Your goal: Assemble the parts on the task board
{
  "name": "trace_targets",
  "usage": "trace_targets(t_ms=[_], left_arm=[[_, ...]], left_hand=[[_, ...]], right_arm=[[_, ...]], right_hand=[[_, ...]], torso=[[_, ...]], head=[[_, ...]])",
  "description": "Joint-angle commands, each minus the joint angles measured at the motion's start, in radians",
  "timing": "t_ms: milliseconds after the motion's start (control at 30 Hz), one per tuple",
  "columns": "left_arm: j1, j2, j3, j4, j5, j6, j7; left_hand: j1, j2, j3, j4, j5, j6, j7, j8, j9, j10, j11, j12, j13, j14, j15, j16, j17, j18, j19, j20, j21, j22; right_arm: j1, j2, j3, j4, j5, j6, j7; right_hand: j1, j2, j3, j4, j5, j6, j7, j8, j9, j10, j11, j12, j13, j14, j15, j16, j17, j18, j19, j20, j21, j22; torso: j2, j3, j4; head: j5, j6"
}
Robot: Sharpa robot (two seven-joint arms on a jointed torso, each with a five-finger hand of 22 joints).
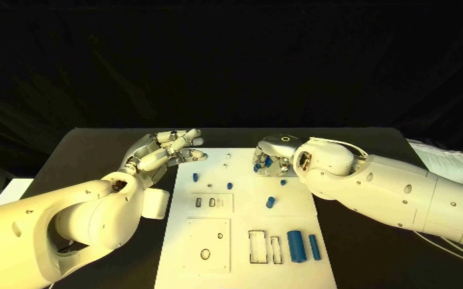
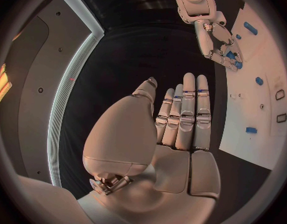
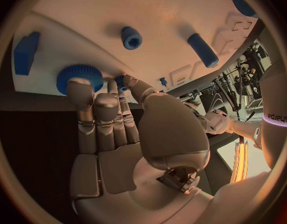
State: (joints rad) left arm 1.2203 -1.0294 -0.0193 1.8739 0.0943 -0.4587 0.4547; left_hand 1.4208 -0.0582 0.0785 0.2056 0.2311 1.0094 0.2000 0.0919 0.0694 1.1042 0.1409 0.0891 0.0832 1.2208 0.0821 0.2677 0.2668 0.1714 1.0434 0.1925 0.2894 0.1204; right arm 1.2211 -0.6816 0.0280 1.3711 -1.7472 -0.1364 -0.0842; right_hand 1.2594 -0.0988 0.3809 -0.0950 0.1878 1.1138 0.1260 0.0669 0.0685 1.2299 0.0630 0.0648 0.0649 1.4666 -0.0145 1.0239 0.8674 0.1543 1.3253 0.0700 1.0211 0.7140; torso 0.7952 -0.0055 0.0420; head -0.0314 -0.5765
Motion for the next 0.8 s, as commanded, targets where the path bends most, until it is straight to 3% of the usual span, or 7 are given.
trace_targets(t_ms=[33,200,367,600,800], left_arm=[[0.003,-0.001,0.001,0.004,0.003,0.014,0.005],[0.003,-0.001,0.001,0.004,0.003,0.013,0.004],[0.004,-0.002,0.001,0.0,0.003,0.012,0.002],[0.005,-0.005,0.001,-0.004,0.003,0.012,0.0],[0.006,-0.004,0.001,-0.005,0.003,0.014,-0.002]], left_hand=[[-0.002,-0.005,-0.003,-0.005,-0.004,-0.001,0.004,-0.007,-0.001,-0.007,0.003,-0.001,-0.001,-0.003,-0.001,0.005,0.001,0.011,0.004,-0.001,-0.002,-0.002],[-0.002,-0.005,-0.002,-0.006,-0.004,-0.002,0.005,-0.007,-0.001,-0.008,0.003,-0.002,-0.001,-0.002,-0.001,0.006,0.003,0.011,0.005,-0.001,-0.002,-0.002],[-0.001,-0.004,-0.002,-0.007,-0.004,-0.003,0.006,-0.009,-0.001,-0.009,0.004,-0.004,-0.002,-0.001,-0.001,0.007,0.006,0.011,0.007,-0.001,-0.002,-0.002],[-0.001,-0.004,-0.002,-0.008,-0.004,-0.004,0.007,-0.011,-0.001,-0.01,0.005,-0.006,-0.002,-0.001,-0.001,0.008,0.008,0.011,0.007,-0.001,-0.001,-0.002],[-0.001,-0.004,-0.002,-0.008,-0.004,-0.004,0.008,-0.011,-0.001,-0.011,0.005,-0.006,-0.002,-0.001,-0.001,0.008,0.009,0.011,0.008,-0.001,-0.001,-0.002]], right_arm=[[-0.003,0.003,-0.002,-0.002,-0.018,0.034,0.001],[-0.003,0.003,-0.002,-0.002,-0.017,0.01,0.008],[-0.003,0.0,-0.002,0.01,-0.017,-0.074,0.005],[0.001,0.005,0.001,0.032,-0.015,-0.167,-0.023],[0.014,0.034,0.004,0.019,-0.014,-0.191,-0.04]], right_hand=[[0.009,0.002,0.008,0.008,-0.009,0.012,-0.002,0.002,0.002,0.011,-0.001,-0.001,0.001,0.038,-0.006,0.024,0.022,-0.016,0.008,0.002,0.022,0.027],[0.012,0.012,0.022,0.022,-0.025,0.034,-0.009,0.008,0.006,0.031,-0.007,0.002,0.002,0.035,-0.011,0.036,0.03,-0.023,0.017,0.001,0.065,0.08],[0.021,0.032,0.051,0.044,-0.067,0.063,-0.016,0.013,0.011,0.06,-0.016,0.002,0.004,0.045,-0.02,0.107,0.106,-0.032,0.03,-0.003,0.121,0.151],[0.025,0.03,0.072,0.061,-0.086,0.071,-0.016,0.009,0.014,0.068,-0.017,-0.002,0.003,0.038,-0.021,0.122,0.114,-0.036,0.03,-0.003,0.15,0.183],[0.024,0.025,0.077,0.069,-0.094,0.071,-0.015,0.006,0.014,0.068,-0.017,-0.002,0.002,0.036,-0.021,0.125,0.115,-0.041,0.039,-0.003,0.176,0.221]], torso=[[0.004,-0.0003,-0.0005],[0.006,-0.0002,0.0006],[0.008,-0.0005,0.0009],[0.012,-0.0012,0.0023],[0.015,-0.0016,0.0063]], head=[[0.001,0.0],[0.002,0.001],[0.003,0.006],[0.003,0.014],[0.004,0.019]])
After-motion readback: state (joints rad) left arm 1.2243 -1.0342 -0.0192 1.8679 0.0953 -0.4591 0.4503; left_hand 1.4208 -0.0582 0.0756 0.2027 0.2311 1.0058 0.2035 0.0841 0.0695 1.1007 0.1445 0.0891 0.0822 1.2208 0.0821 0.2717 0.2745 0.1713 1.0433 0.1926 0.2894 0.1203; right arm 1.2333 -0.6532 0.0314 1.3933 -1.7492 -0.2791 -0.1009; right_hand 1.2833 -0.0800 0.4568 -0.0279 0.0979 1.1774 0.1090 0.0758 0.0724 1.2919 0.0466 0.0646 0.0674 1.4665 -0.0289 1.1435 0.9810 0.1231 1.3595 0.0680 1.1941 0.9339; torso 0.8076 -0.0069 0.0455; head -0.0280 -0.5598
